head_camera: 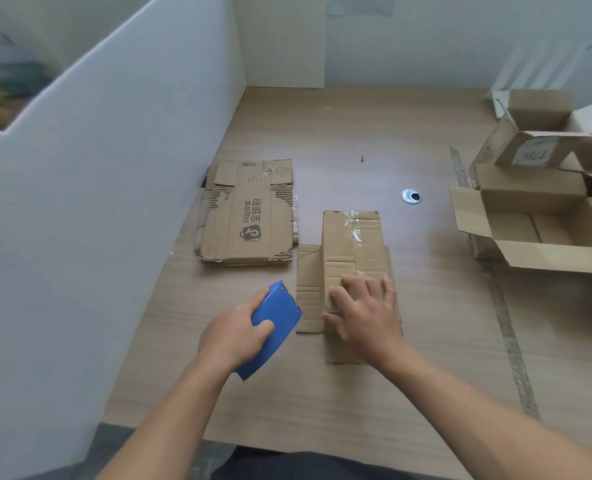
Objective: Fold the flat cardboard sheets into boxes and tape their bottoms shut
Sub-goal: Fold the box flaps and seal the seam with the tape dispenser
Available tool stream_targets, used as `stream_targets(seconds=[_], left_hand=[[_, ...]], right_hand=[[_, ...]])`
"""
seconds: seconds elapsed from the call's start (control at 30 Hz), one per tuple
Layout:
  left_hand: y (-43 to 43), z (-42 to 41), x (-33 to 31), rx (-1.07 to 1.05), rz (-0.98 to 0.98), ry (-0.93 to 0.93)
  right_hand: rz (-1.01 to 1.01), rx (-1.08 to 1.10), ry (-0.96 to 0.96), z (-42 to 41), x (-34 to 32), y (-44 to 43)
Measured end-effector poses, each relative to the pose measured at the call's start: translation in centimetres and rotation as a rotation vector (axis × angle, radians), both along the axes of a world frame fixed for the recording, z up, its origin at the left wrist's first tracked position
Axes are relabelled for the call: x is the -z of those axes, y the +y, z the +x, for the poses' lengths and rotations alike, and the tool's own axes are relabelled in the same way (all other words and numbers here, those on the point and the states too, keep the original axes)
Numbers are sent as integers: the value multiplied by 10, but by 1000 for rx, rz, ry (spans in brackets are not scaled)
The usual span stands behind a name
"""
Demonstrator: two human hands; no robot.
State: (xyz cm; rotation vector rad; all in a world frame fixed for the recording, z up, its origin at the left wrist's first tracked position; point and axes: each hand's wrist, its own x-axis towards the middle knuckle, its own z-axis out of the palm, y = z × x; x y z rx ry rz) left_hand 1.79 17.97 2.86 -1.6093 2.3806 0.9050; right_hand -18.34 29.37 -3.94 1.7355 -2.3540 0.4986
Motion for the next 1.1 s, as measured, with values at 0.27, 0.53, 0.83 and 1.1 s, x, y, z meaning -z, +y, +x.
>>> stream_targets(seconds=[0.27,0.53,0.83,1.1], left_hand=[[-4,0,-6,-64,-20,69],[-9,-4,-11,-76,-18,92],[-19,-8,-17,-73,-31,93],[-26,-16,-21,-92,-27,177]], right_hand=[[37,96,-54,10,-9,-5],[61,157,-34,19,-10,-16],[153,141,-13,17,-15,-14],[170,-1,-29,6,-20,-4]])
